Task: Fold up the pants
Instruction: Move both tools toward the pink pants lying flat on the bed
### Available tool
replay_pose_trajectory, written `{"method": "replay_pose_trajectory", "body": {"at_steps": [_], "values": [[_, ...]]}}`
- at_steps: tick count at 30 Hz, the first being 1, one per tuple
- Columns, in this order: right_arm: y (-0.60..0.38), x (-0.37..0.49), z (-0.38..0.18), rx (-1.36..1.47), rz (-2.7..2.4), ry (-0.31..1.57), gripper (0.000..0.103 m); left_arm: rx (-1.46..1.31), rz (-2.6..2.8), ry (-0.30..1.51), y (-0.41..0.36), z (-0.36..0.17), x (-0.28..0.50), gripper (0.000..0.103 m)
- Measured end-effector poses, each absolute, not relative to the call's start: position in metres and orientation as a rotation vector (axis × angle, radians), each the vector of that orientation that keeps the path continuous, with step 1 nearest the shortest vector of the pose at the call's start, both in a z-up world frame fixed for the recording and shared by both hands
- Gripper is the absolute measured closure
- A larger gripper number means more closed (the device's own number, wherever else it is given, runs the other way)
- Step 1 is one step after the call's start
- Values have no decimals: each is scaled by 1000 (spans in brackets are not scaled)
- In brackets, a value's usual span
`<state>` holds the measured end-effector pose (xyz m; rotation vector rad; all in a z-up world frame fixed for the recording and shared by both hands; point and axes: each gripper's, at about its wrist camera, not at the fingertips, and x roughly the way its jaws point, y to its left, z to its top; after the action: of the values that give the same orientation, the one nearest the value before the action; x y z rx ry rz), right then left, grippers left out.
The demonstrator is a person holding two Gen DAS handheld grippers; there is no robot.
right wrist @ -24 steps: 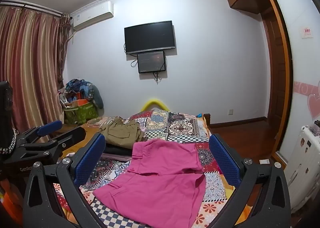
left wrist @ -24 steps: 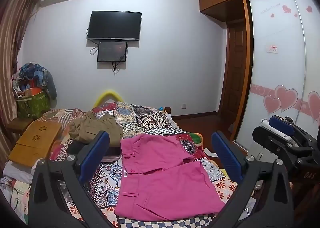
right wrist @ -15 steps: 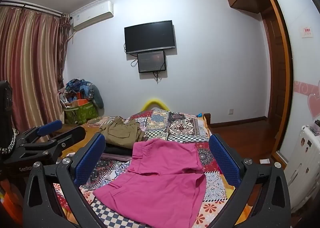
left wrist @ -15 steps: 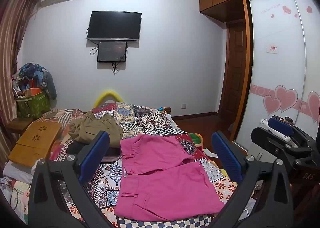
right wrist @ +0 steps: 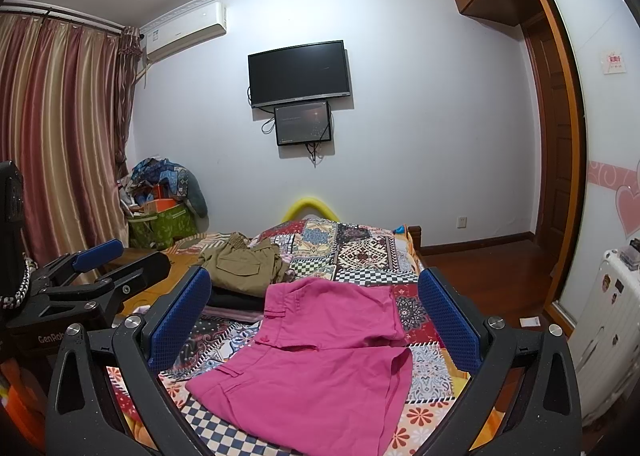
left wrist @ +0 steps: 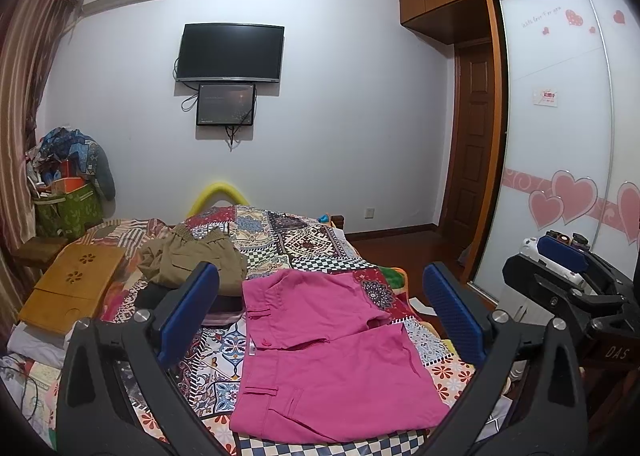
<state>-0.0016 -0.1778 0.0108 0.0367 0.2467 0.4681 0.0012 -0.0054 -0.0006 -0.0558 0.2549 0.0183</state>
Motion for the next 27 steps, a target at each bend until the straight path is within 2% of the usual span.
{"method": "replay_pose_trajectory", "body": {"at_steps": [27], "values": [[-185, 21, -3, 51, 441, 285, 0, -70, 35, 280, 5, -10, 21, 0]]}}
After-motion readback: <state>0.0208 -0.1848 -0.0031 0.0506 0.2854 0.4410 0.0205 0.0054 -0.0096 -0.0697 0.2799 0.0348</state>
